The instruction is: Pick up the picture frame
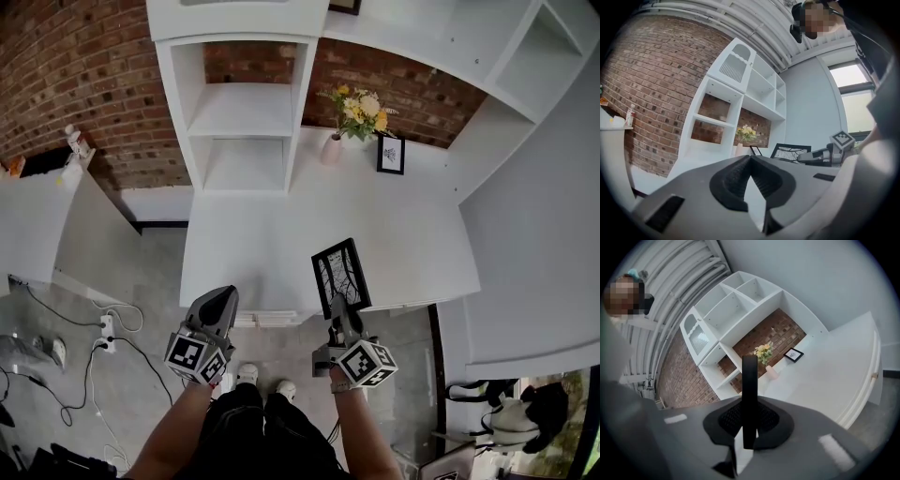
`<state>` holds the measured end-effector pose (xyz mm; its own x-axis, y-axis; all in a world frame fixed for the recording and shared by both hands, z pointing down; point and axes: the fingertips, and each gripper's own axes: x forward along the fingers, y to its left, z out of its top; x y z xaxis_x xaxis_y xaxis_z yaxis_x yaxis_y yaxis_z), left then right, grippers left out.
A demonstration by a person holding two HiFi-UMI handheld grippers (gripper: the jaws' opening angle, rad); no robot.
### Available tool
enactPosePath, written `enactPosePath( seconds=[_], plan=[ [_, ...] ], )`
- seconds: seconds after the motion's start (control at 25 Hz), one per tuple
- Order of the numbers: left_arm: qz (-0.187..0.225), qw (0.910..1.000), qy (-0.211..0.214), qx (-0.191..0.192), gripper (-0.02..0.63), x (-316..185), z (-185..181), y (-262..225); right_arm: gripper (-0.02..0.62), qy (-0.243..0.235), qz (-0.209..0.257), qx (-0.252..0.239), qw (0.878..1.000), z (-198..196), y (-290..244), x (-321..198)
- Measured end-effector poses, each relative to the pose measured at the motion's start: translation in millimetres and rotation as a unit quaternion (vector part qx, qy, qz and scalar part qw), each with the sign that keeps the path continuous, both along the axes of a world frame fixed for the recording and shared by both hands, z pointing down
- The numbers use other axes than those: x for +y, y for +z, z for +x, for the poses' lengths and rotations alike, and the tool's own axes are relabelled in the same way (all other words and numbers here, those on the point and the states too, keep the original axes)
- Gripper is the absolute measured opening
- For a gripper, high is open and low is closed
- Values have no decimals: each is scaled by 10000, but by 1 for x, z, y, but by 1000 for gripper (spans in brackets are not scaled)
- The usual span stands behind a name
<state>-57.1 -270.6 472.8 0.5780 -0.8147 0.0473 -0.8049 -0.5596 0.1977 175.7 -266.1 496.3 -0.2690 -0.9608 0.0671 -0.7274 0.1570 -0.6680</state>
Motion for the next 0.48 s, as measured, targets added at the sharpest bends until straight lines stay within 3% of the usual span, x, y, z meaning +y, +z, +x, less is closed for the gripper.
enactPosePath(
  seconds=[0.48],
  plan=[
    [230, 9995, -180, 75, -2, -11, -8, -32, 28, -128, 702, 1337, 9884, 4, -54, -4]
  ],
)
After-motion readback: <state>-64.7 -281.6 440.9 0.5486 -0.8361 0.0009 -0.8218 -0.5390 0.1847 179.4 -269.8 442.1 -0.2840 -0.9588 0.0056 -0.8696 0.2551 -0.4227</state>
